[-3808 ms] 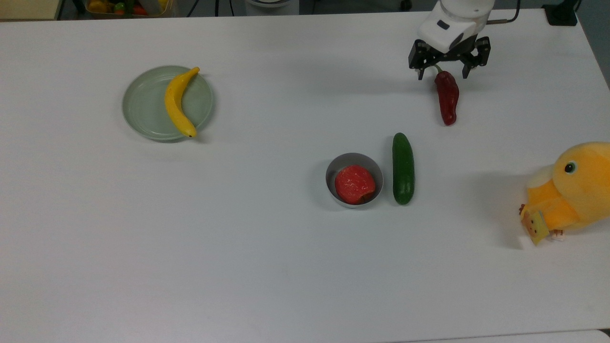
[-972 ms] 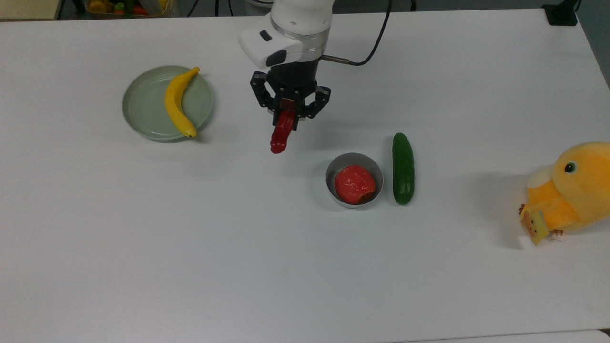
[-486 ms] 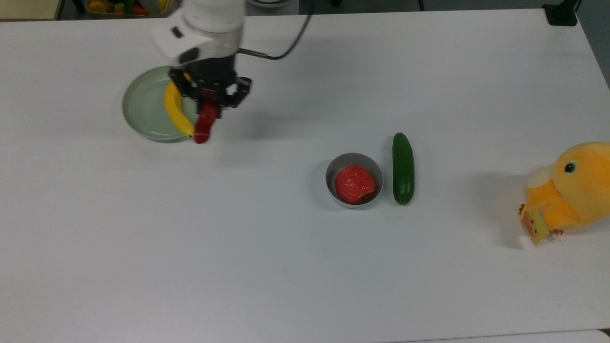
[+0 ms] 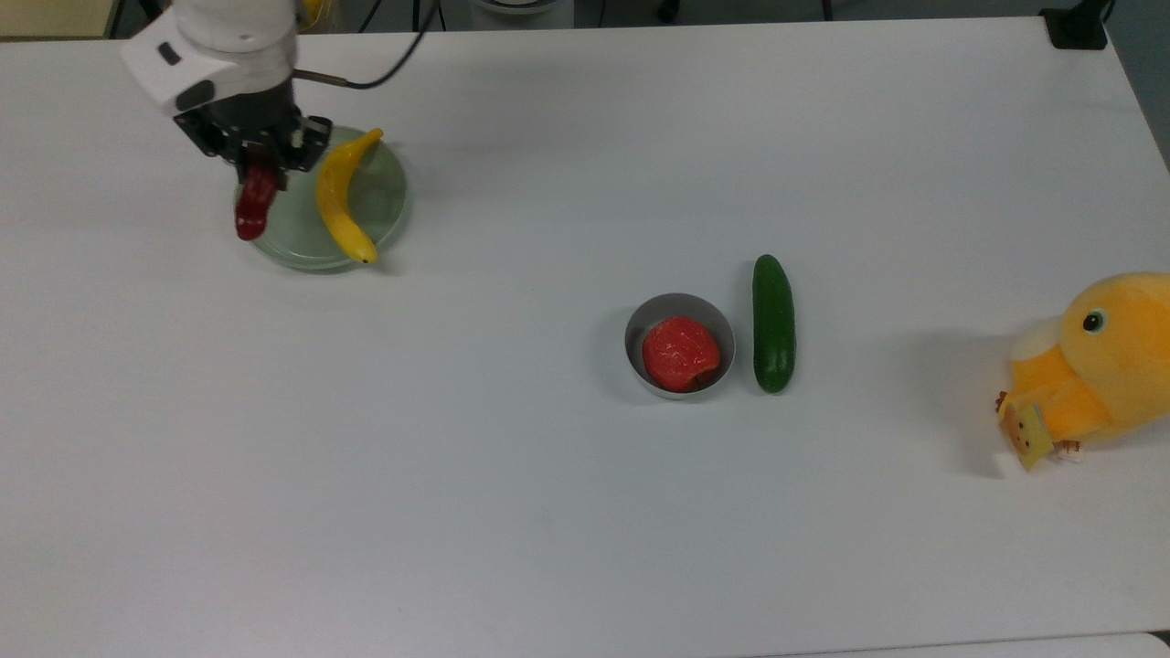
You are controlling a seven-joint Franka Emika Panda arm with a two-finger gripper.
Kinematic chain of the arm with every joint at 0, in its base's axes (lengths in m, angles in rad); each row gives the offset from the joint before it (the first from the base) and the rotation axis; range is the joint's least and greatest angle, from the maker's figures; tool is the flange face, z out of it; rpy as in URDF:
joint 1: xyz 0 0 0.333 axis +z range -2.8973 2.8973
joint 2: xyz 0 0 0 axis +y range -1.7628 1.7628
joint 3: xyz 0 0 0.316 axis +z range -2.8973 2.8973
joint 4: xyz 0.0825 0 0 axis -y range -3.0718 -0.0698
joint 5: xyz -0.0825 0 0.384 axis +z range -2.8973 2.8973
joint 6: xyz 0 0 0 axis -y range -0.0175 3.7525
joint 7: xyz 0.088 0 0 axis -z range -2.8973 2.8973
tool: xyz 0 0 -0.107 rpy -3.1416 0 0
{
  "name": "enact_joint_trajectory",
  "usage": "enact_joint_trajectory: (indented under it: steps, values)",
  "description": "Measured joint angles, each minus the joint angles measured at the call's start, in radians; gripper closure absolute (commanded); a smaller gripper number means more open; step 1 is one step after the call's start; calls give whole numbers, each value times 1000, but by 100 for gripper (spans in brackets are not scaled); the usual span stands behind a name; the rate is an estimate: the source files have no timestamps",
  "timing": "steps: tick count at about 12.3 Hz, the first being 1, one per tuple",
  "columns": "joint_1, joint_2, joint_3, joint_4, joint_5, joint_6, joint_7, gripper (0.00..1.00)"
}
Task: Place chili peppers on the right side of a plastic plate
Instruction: 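Lower the chili pepper beside the plate rim and open the gripper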
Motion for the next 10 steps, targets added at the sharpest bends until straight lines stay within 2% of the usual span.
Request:
enact_joint_trajectory:
  steps: [2,5,6,7,10]
  values:
    - [-63,6,-13,-9,0,0,-92,86]
    - [-126,58,-17,-16,0,73,-117,86]
    - [-136,93,-17,-17,0,102,-117,84]
    - [-144,127,-17,-17,0,129,-117,78]
    - [-152,163,-17,-12,0,149,-117,0]
